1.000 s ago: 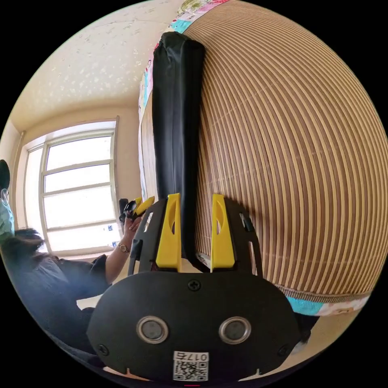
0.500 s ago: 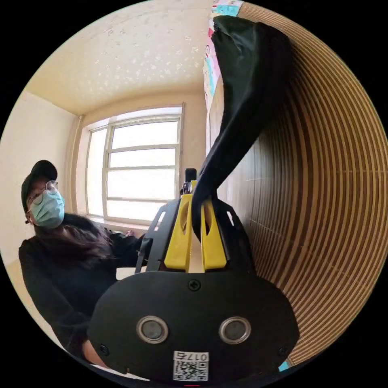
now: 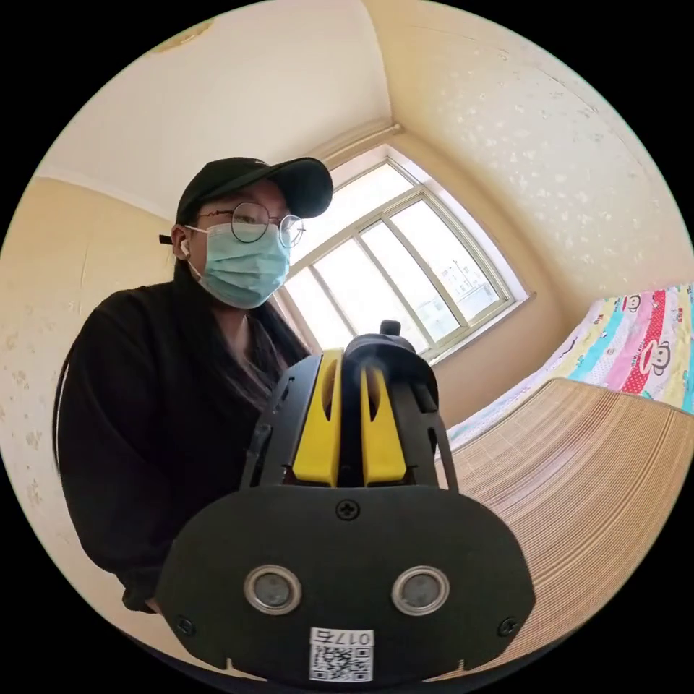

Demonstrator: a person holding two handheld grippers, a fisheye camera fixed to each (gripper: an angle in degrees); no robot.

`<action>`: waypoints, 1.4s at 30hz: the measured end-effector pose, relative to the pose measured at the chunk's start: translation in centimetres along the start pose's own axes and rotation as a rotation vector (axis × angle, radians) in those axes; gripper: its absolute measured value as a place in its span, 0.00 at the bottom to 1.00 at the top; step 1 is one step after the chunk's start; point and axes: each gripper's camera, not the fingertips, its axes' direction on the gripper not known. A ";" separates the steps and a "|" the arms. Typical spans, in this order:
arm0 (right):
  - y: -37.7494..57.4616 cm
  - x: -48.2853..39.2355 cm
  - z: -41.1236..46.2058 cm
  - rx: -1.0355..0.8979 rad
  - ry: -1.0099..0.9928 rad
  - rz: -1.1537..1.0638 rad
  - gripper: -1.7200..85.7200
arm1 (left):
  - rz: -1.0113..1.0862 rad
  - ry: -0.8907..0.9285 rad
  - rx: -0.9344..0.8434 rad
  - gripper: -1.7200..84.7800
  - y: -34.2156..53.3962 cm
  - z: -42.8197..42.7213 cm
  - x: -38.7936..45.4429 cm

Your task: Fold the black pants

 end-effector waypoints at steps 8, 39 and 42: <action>-2.0 13.8 0.2 -0.058 0.345 0.278 0.02 | -0.266 -0.288 0.018 0.08 -3.5 4.6 -14.4; 17.0 34.8 27.1 -0.519 0.645 0.878 0.13 | -1.323 -0.555 -0.832 0.01 34.7 20.6 -23.8; 16.1 35.7 35.6 -0.563 0.616 0.895 0.13 | -1.457 -0.653 -0.925 0.01 38.8 20.1 -22.1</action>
